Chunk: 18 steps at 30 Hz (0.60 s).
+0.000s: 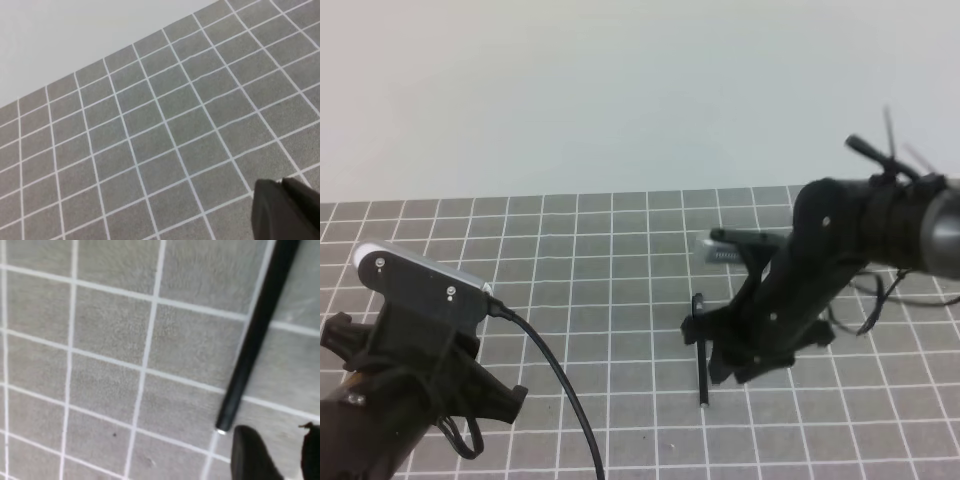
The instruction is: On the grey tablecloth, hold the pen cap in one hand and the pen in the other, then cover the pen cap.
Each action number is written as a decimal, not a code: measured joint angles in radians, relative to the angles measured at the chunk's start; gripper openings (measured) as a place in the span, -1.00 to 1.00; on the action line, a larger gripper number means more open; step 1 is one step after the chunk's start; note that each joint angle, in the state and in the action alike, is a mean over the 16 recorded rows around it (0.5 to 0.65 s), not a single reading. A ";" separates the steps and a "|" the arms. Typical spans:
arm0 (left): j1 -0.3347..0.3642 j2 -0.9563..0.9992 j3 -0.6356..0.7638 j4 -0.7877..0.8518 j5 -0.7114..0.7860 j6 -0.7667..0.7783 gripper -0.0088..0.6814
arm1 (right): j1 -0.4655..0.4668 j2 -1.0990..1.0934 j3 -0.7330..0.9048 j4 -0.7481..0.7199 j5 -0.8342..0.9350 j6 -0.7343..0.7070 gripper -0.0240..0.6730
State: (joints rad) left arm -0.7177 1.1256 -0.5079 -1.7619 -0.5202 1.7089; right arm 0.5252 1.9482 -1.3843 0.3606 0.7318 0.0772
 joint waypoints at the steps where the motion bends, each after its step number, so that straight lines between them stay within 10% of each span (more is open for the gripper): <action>1: 0.000 0.000 0.000 0.000 0.001 0.000 -0.97 | 0.000 -0.016 0.000 -0.012 0.003 -0.003 -0.24; 18: 0.000 -0.003 0.002 0.154 0.035 -0.158 -0.97 | 0.004 -0.476 0.049 -0.291 0.045 -0.023 -0.86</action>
State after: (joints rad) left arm -0.7177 1.1229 -0.5062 -1.6075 -0.4854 1.5506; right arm 0.5290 1.4720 -1.3351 0.0693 0.7771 0.0543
